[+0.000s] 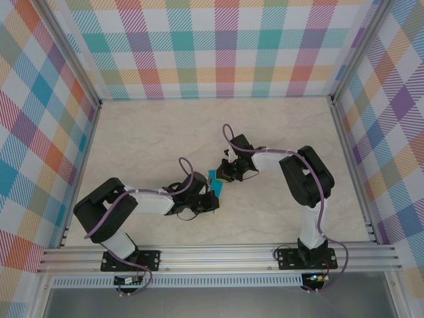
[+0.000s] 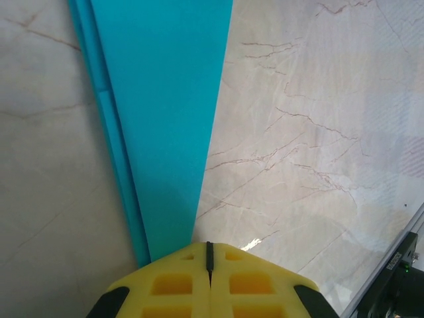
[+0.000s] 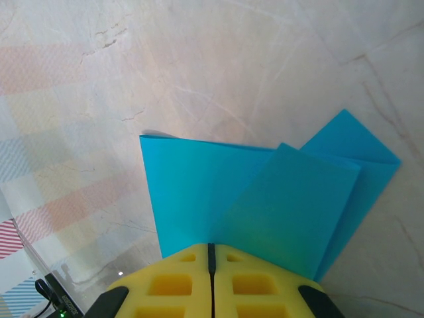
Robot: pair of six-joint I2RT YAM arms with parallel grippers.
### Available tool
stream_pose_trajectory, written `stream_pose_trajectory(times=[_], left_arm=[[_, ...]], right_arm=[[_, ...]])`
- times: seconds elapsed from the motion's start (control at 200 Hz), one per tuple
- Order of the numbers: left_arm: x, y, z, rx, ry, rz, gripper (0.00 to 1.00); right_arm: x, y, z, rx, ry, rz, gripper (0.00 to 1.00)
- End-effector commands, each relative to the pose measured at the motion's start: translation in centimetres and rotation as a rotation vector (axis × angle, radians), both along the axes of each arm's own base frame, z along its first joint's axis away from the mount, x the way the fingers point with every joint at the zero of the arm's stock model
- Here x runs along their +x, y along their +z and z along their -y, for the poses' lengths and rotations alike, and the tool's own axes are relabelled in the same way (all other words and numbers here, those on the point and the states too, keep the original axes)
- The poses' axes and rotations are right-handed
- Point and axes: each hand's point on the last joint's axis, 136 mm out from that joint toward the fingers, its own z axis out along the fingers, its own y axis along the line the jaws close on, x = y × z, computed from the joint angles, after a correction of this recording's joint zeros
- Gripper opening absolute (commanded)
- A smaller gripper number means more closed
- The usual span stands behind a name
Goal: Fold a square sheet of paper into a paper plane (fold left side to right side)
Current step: Fold the wing for the fifth time at the center of the table.
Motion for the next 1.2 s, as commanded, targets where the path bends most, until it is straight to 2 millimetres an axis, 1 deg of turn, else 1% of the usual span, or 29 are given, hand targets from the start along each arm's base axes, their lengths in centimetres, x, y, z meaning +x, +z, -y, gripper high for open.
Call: stream_pose_trajectory(times=[0.0,0.135,0.305,0.41,0.51,0.595,0.635,0.81,0.915,1.0,1.075,1.15,1.195], left_arm=[[-3.0,-2.1,-1.6,0.072,-0.028,-0.097,0.05],[-3.6,-2.4,-2.6,0.085,-0.005,-0.112,0.04],[-5.1,-3.0,-4.3,0.096,0.026,-0.136,0.04],[-5.9,-3.1,-4.8,0.095,0.03,-0.145,0.04],[-6.1,-2.7,-5.1,0.092,0.036,-0.139,0.04],[-6.0,-1.6,-5.2,0.081,0.037,-0.115,0.04],[-5.8,-0.9,-5.3,0.077,0.036,-0.096,0.03],[-3.5,4.6,-5.0,-0.029,0.063,0.015,0.05],[-2.4,6.5,-4.1,-0.079,0.048,0.038,0.05],[-1.5,7.3,-2.9,-0.1,0.017,0.06,0.05],[-0.5,7.5,-1.4,-0.111,-0.015,0.066,0.05],[0.5,7.0,-0.2,-0.101,-0.038,0.064,0.04],[1.2,6.6,0.1,-0.088,-0.039,0.064,0.03]], right_arm=[[-2.6,-5.2,3.3,-0.189,-0.007,-0.118,0.06],[-2.6,-5.1,3.3,-0.19,-0.007,-0.12,0.06],[-2.6,-5.3,3.4,-0.193,-0.008,-0.124,0.06],[-2.7,-5.4,3.3,-0.193,-0.006,-0.128,0.06],[-2.6,-5.4,3.3,-0.192,-0.006,-0.127,0.06],[-2.7,-5.4,3.3,-0.191,-0.006,-0.129,0.06],[-2.6,-5.2,3.2,-0.188,-0.005,-0.127,0.06],[-2.6,-5.1,3.1,-0.179,-0.003,-0.123,0.06],[-2.6,-5.0,3.1,-0.181,-0.004,-0.124,0.06],[-2.6,-5.0,3.1,-0.182,-0.004,-0.124,0.06],[-2.6,-5.1,3.2,-0.184,-0.004,-0.125,0.06],[-2.7,-5.2,3.3,-0.19,-0.002,-0.128,0.06],[-2.7,-5.2,3.3,-0.19,-0.002,-0.129,0.06]])
